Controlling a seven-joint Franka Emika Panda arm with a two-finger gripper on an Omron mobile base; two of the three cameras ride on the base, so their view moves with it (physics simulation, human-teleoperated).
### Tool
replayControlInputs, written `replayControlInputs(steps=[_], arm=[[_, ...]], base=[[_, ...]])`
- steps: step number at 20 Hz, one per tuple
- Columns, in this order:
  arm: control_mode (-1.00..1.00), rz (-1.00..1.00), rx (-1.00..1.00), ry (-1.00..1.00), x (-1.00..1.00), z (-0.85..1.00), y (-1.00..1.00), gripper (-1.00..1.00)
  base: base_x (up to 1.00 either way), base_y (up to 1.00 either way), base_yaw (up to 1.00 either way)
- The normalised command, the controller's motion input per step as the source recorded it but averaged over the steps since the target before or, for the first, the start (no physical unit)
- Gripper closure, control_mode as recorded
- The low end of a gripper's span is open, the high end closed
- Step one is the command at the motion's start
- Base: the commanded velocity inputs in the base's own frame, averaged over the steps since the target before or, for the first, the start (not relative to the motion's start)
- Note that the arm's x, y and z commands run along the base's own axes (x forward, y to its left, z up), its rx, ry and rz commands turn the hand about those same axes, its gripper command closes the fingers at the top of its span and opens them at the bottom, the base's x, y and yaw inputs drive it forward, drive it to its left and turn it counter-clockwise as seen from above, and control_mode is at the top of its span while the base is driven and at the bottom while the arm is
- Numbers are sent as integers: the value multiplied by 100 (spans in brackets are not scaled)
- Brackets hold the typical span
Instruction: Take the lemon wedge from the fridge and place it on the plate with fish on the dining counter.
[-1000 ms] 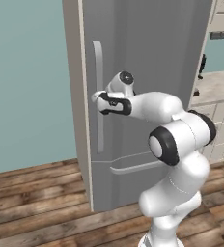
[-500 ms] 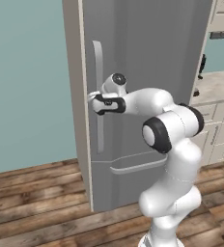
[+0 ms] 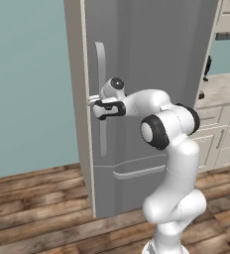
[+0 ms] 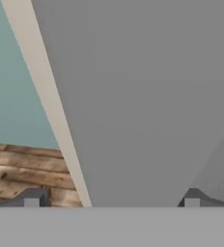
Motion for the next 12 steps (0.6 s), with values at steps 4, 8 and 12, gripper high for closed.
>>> replayControlInputs(steps=[4, 8, 12], arm=[[-100, 0, 0, 0, 39, -16, 0, -100], [-100, 0, 0, 0, 22, -12, 0, 100], [-100, 0, -1, 1, 0, 0, 0, 100]], base=[[0, 0, 0], [0, 0, 0], [0, 0, 0]])
